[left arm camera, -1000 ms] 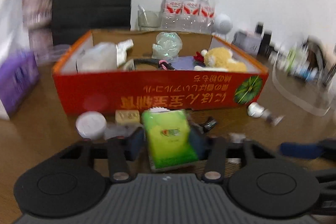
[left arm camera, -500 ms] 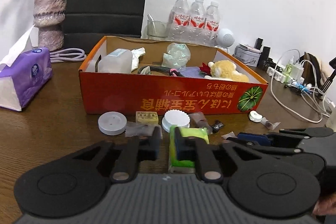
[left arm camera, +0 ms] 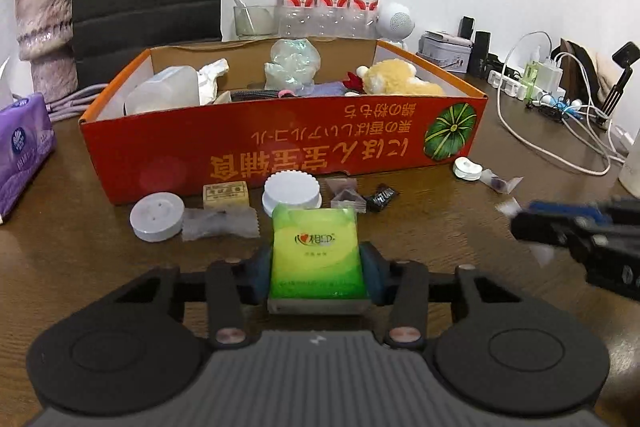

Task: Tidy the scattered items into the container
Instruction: 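Grasp the green tissue pack with the left tool while the right tool grasps a clear wrapper, then carry the tissue pack and wrapper into the box and open both tools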

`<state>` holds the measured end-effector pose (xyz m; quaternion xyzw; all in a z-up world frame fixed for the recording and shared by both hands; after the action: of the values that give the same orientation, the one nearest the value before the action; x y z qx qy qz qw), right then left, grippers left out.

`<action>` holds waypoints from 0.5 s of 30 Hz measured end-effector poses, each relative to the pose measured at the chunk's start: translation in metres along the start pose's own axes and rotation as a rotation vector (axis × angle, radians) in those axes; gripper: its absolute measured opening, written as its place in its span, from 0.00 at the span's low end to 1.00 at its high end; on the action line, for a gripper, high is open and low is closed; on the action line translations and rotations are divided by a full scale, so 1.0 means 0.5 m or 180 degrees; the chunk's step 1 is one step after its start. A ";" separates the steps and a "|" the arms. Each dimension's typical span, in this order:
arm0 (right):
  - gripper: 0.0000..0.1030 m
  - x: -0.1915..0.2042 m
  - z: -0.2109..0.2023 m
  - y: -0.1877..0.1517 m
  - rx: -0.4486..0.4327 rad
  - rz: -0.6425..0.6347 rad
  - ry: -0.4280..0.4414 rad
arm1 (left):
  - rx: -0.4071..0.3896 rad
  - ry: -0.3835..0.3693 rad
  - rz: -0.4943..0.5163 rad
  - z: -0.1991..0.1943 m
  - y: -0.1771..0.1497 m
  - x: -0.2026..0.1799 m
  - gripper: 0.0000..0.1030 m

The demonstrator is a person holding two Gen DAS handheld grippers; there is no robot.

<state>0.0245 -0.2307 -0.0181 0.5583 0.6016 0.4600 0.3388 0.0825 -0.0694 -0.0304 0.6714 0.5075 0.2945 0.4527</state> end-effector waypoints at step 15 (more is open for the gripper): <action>0.14 0.043 -0.071 0.007 -0.0206 0.0103 0.0293 | -0.0387 0.0144 -0.0252 -0.166 0.015 -0.002 0.43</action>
<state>-0.0099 -0.2157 -0.0001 0.5349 0.5922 0.5099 0.3212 0.0143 -0.0454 0.0108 0.6153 0.5249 0.3218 0.4923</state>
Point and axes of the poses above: each gripper's, at about its wrist camera, not at the fingertips, and z roughly the way its jaws point, x to its left, y to its top, the point moved 5 cm from there along z, roughly the way its jaws point, and after that the axes turned 13 degrees about -x, right-handed, at the moved point
